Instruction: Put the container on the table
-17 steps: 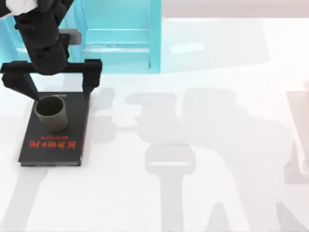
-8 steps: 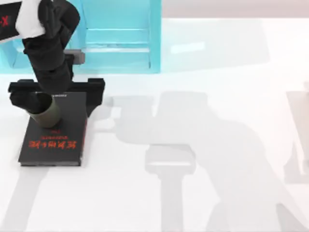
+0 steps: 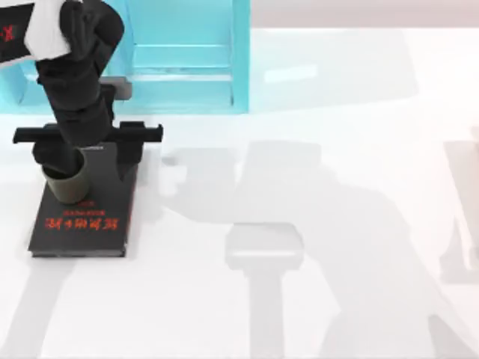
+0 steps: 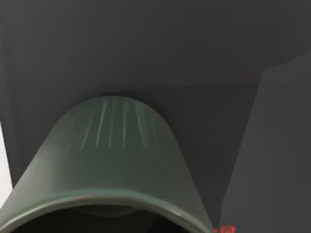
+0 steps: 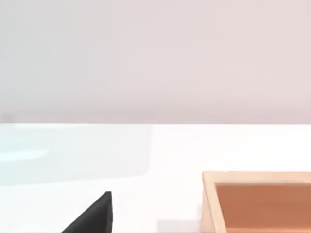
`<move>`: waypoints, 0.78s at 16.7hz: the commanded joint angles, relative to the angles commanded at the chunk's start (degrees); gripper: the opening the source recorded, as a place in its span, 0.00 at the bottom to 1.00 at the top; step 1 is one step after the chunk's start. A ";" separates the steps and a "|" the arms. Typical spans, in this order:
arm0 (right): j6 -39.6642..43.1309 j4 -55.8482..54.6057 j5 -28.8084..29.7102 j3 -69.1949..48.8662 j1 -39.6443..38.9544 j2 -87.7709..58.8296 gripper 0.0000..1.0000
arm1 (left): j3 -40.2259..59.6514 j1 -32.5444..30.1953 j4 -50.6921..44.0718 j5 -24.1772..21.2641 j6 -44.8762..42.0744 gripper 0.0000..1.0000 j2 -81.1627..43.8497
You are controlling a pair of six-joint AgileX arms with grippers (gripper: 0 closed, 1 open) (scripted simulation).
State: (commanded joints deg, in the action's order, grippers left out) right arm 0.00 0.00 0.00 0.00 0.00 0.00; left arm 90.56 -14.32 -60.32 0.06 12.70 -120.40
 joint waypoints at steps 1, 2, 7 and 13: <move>0.00 0.00 0.00 0.00 0.00 0.00 1.00 | 0.00 0.00 0.00 0.00 0.00 0.32 0.00; 0.00 0.00 0.00 0.00 0.00 0.00 1.00 | 0.00 0.00 0.00 0.00 0.00 0.25 0.00; 0.00 0.00 0.00 0.00 0.00 0.00 1.00 | 0.00 0.00 0.00 0.00 0.00 0.00 0.00; 0.00 0.00 0.00 0.00 0.00 0.00 1.00 | 0.00 0.00 0.00 0.00 0.00 0.00 0.00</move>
State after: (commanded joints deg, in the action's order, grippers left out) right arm 0.00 0.00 0.00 0.00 0.00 0.00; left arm 90.56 -14.32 -60.32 0.06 12.70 -120.40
